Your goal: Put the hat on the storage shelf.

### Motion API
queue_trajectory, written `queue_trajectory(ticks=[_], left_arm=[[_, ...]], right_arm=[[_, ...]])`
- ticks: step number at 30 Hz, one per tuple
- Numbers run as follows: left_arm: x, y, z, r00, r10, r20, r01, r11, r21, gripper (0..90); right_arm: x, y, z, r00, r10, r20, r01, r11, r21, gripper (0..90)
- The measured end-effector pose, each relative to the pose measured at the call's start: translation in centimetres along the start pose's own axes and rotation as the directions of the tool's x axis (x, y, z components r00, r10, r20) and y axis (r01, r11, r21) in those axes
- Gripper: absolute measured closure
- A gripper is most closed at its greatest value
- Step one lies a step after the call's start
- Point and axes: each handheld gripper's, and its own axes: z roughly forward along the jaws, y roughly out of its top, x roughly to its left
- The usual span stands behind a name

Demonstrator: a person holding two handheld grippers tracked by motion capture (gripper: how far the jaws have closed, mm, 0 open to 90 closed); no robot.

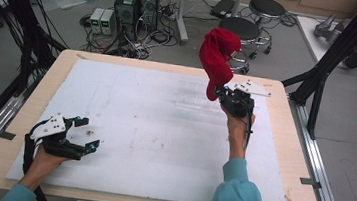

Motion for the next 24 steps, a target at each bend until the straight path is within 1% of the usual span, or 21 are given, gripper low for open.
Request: queue_trajectory(ticks=[2,6,7,9,10,12,13,14,15,18,21,24], left_arm=[[0.1,-0.2,0.0,0.9999,-0.009,-0.01,0.009,0.9999,-0.004,6.8],[0.1,-0.2,-0.1,0.9997,-0.016,-0.018,0.016,0.9998,-0.012,6.8],[0.1,-0.2,-0.1,0.9997,-0.016,-0.021,0.016,0.9998,-0.014,6.8],[0.1,-0.2,-0.1,0.9995,-0.02,-0.024,0.019,0.9997,-0.013,6.8],[0.1,-0.2,-0.1,0.9995,-0.021,-0.024,0.021,0.9997,-0.015,6.8],[0.1,-0.3,-0.2,0.9995,-0.019,-0.026,0.019,0.9996,-0.019,6.8],[0.1,-0.3,-0.2,0.9995,-0.02,-0.026,0.019,0.9996,-0.022,6.8],[0.1,-0.3,-0.2,0.9995,-0.018,-0.026,0.017,0.9996,-0.022,6.8],[0.1,-0.3,-0.2,0.9994,-0.02,-0.028,0.02,0.9995,-0.023,6.8],[0.1,-0.3,-0.2,0.9993,-0.022,-0.031,0.021,0.9995,-0.025,6.8],[0.1,-0.3,-0.2,0.9993,-0.019,-0.032,0.018,0.9996,-0.023,6.8],[0.1,-0.3,-0.2,0.9991,-0.02,-0.037,0.019,0.9996,-0.022,6.8]], right_arm=[[-0.1,-0.1,0.1,1.0,0.005,0.001,-0.005,1.0,0.0,85.2],[-0.3,-0.3,0.3,0.9997,0.023,-0.012,-0.023,1.0,0.003,85.2],[-0.3,-0.3,0.3,0.9997,0.02,-0.012,-0.02,1.0,0.005,85.3],[-0.3,-0.4,0.5,0.9998,0.012,-0.013,-0.012,1.0,0.018,85.2],[-0.2,-0.5,0.7,0.9998,0.015,-0.014,-0.014,0.999,0.037,85.2],[-0.3,-0.7,1.0,0.9998,0.014,-0.014,-0.013,0.998,0.058,85.1],[-0.3,-0.9,1.1,0.9997,0.02,-0.016,-0.019,0.998,0.06,85.1],[-0.4,-0.9,1.2,0.9998,0.015,-0.016,-0.014,0.998,0.059,85.1],[-0.3,-1.0,1.3,0.9996,0.025,-0.016,-0.024,0.998,0.065,85.1],[-0.4,-1.2,1.6,0.9995,0.025,-0.017,-0.024,0.997,0.079,84.9],[-0.5,-1.5,1.6,0.9989,0.043,-0.021,-0.041,0.996,0.081,84.9],[-0.5,-1.6,1.5,0.999,0.038,-0.025,-0.035,0.995,0.092,84.5]])
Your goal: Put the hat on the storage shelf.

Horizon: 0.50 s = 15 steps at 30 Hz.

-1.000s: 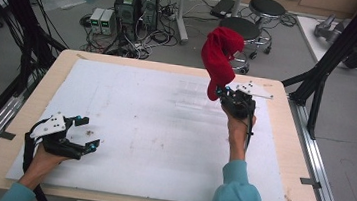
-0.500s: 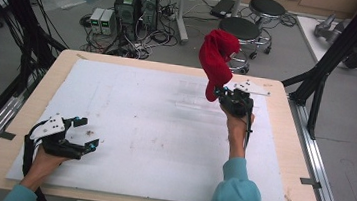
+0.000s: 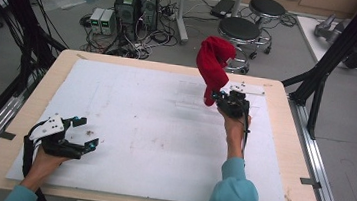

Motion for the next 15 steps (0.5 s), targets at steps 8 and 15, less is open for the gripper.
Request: queue_trajectory(ticks=[8,15], left_arm=[[0.0,0.0,0.0,0.9999,-0.009,-0.008,0.009,0.9999,-0.007,6.8],[0.0,-0.1,-0.3,0.9997,-0.014,-0.019,0.013,0.9995,-0.029,6.8]], right_arm=[[0.4,-0.4,-0.4,0.9979,-0.054,0.036,0.052,0.998,0.047,60.2],[0.1,-0.5,-2.2,0.9948,-0.032,0.097,0.029,0.999,0.035,30.1]])
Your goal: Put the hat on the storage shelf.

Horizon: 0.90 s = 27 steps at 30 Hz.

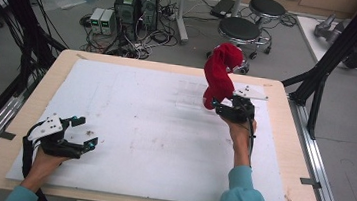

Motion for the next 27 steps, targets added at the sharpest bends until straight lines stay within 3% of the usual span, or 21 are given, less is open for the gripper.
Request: queue_trajectory(ticks=[5,7,12,15,19,20,25,27], left_arm=[[0.0,0.0,-0.1,1.0,-0.004,-0.009,0.004,0.9999,-0.011,6.8],[-0.1,-0.1,-0.2,0.9998,-0.003,-0.019,0.002,0.9999,-0.016,6.8],[-0.2,-0.2,-0.5,0.9987,-0.004,-0.051,0.001,0.9987,-0.052,6.8],[-0.3,-0.2,-0.5,0.9981,0.003,-0.061,-0.006,0.9984,-0.056,6.8],[-0.5,-0.3,-0.6,0.997,0.023,-0.074,-0.028,0.9974,-0.066,6.8],[-0.7,-0.4,-0.7,0.9962,0.029,-0.082,-0.035,0.9967,-0.073,6.8],[-1.0,-0.5,-0.9,0.9929,0.057,-0.105,-0.066,0.9939,-0.089,6.8],[-1.0,-0.5,-0.9,0.9927,0.054,-0.108,-0.064,0.994,-0.09,6.8]], right_arm=[[0.3,-0.1,-2.3,1.0,-0.007,-0.001,0.007,1.0,-0.016,16.0],[0.6,-0.3,-3.6,0.999,-0.041,-0.016,0.041,0.999,-0.016,12.4],[1.3,-1.1,-7.5,0.9952,-0.072,-0.067,0.074,0.997,0.026,11.3],[2.2,-2.2,-9.9,0.9917,-0.106,-0.073,0.099,0.991,-0.093,11.3],[3.4,-5.1,-12.2,0.9914,-0.098,-0.087,0.084,0.984,-0.159,11.2],[3.6,-5.7,-12.5,0.9919,-0.086,-0.094,0.069,0.983,-0.171,11.3],[4.9,-10.3,-13.2,0.9946,-0.057,-0.086,0.028,0.953,-0.301,11.3],[5.3,-11.4,-13.1,0.9958,-0.043,-0.081,0.015,0.95,-0.312,11.2]])
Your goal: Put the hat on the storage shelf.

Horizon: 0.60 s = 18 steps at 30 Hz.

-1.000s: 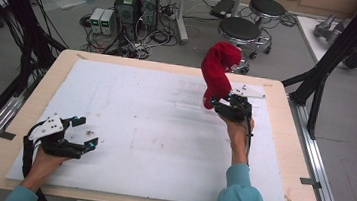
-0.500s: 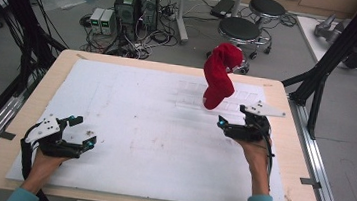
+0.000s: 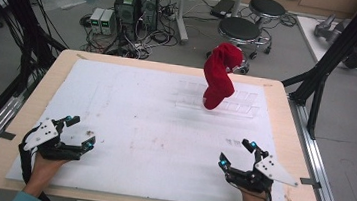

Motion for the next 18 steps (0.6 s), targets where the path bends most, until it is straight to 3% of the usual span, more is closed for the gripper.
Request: queue_trajectory(ticks=[3,7,9,18], left_arm=[[-0.1,0.0,-0.1,1.0,0.006,-0.004,-0.006,1.0,-0.006,6.8],[-0.2,0.0,0.0,0.9998,0.017,-0.006,-0.017,0.9998,-0.005,6.8],[-0.2,0.0,0.0,0.9999,0.009,-0.009,-0.009,0.9999,-0.005,6.8],[-0.3,-0.1,-0.1,0.9997,0.02,-0.013,-0.02,0.9998,-0.009,6.8]], right_arm=[[0.3,-1.1,0.2,0.9999,0.012,0.011,-0.012,1.0,-0.018,11.2],[0.5,-1.9,0.7,0.9994,-0.008,0.035,0.008,1.0,0.015,11.3],[0.3,-2.2,0.7,0.9994,0.004,0.035,-0.004,1.0,0.004,11.3],[0.3,-2.4,0.7,0.9965,0.009,0.084,-0.008,1.0,-0.011,11.3]])
